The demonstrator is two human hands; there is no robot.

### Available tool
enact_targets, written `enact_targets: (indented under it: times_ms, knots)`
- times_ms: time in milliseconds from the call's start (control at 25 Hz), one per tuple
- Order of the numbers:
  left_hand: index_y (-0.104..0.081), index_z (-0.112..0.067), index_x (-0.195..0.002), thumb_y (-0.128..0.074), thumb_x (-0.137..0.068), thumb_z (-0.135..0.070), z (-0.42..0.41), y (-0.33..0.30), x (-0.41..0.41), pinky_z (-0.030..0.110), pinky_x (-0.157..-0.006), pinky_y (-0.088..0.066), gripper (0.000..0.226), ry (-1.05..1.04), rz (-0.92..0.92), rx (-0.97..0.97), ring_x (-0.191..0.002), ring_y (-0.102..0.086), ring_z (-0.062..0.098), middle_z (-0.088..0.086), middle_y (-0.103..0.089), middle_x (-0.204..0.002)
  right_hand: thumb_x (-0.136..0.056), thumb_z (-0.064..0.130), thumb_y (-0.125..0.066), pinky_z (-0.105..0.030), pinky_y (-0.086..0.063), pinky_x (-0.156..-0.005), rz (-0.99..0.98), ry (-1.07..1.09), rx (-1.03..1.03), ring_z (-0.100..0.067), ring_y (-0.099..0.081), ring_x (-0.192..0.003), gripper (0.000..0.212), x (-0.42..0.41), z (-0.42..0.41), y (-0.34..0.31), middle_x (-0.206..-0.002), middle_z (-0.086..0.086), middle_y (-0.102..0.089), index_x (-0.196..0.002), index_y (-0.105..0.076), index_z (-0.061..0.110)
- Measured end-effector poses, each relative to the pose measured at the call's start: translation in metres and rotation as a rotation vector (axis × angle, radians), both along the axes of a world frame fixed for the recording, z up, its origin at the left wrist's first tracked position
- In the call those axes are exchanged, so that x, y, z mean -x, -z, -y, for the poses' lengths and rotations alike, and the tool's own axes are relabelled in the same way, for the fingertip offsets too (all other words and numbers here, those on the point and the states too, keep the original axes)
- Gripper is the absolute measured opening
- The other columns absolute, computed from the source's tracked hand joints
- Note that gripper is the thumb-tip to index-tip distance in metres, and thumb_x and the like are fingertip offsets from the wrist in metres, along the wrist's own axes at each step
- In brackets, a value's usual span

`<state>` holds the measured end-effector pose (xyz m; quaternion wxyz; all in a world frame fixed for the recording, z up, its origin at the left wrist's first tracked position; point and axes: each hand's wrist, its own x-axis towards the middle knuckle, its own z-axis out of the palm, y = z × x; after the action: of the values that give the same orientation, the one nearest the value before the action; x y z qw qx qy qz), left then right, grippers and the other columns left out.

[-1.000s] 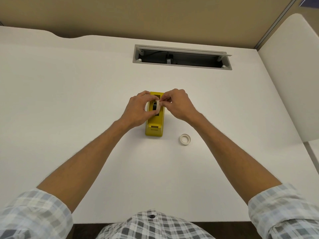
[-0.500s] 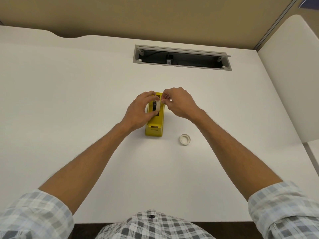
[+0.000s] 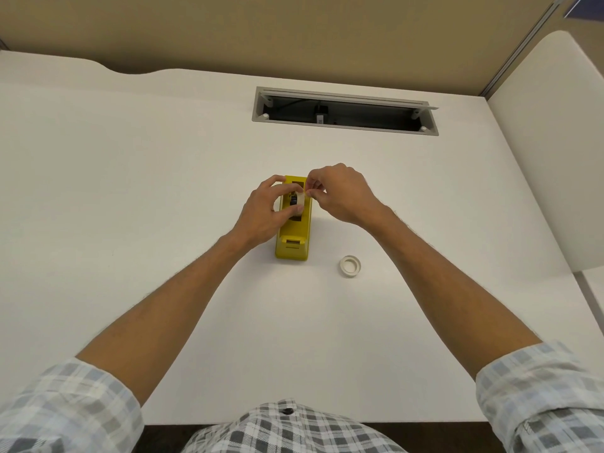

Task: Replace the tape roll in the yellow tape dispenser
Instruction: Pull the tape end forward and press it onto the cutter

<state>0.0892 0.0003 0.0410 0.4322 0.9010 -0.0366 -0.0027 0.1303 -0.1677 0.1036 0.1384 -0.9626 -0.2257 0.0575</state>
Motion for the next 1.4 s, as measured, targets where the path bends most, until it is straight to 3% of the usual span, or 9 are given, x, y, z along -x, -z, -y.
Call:
enact_targets:
  times_ms: [160,440,640,800,1160,1400]
  knots:
    - [-0.063,-0.032,-0.12,-0.069,-0.084,-0.043,-0.002,0.002,-0.001,0.043,-0.098,-0.047,0.039,0.011,-0.003,-0.016,-0.127,-0.047,0.022,-0.003,-0.049,-0.141,-0.099,0.024,-0.055,-0.027,-0.049,-0.073,0.054,0.002,0.025,-0.02,-0.066,-0.089,0.019,-0.005,-0.002,-0.006,-0.103,-0.004,-0.073,-0.11,-0.069,0.017]
    - [-0.063,-0.031,-0.12,-0.071,-0.082,-0.038,-0.002,0.001,0.0,0.043,-0.098,-0.047,0.039,0.013,-0.005,-0.001,-0.126,-0.048,0.021,-0.002,-0.05,-0.14,-0.099,0.024,-0.055,-0.031,-0.053,-0.075,0.09,-0.011,0.042,-0.02,-0.066,-0.087,0.018,-0.002,0.002,-0.011,-0.102,-0.003,-0.073,-0.11,-0.069,0.018]
    - [-0.061,-0.027,-0.123,-0.074,-0.082,-0.026,0.001,-0.002,0.001,0.035,-0.103,-0.042,0.044,0.017,0.029,0.027,-0.125,-0.047,0.016,-0.003,-0.054,-0.134,-0.099,0.025,-0.054,-0.028,-0.048,-0.07,0.121,-0.049,0.056,-0.02,-0.066,-0.085,0.019,0.005,0.0,-0.016,-0.1,-0.003,-0.073,-0.109,-0.069,0.019]
    - [-0.056,-0.026,-0.131,-0.067,-0.08,-0.01,0.004,0.005,0.004,0.033,-0.106,-0.04,0.054,0.044,0.058,0.058,-0.128,-0.044,0.014,-0.004,-0.052,-0.135,-0.096,0.026,-0.053,-0.034,-0.053,-0.071,0.109,-0.066,0.016,-0.023,-0.066,-0.084,0.017,0.022,-0.004,-0.011,-0.094,0.001,-0.073,-0.103,-0.069,0.024]
    - [-0.053,-0.015,-0.135,-0.063,-0.082,-0.033,0.002,0.003,0.011,0.037,-0.112,-0.037,0.057,0.069,0.029,0.09,-0.135,-0.04,0.012,-0.002,-0.046,-0.146,-0.092,0.028,-0.053,-0.037,-0.054,-0.069,0.132,0.064,0.011,-0.023,-0.065,-0.076,0.021,0.053,-0.016,0.007,-0.083,-0.001,-0.072,-0.089,-0.071,0.018]
    - [-0.041,-0.014,-0.145,-0.06,-0.087,-0.028,-0.002,0.006,0.012,0.034,-0.118,-0.026,0.063,0.096,-0.007,0.058,-0.144,-0.03,0.015,-0.001,-0.036,-0.154,-0.097,0.026,-0.048,-0.032,-0.047,-0.061,0.22,0.054,0.097,-0.024,-0.064,-0.075,0.026,0.065,-0.018,0.011,-0.086,0.0,-0.069,-0.09,-0.071,0.016]
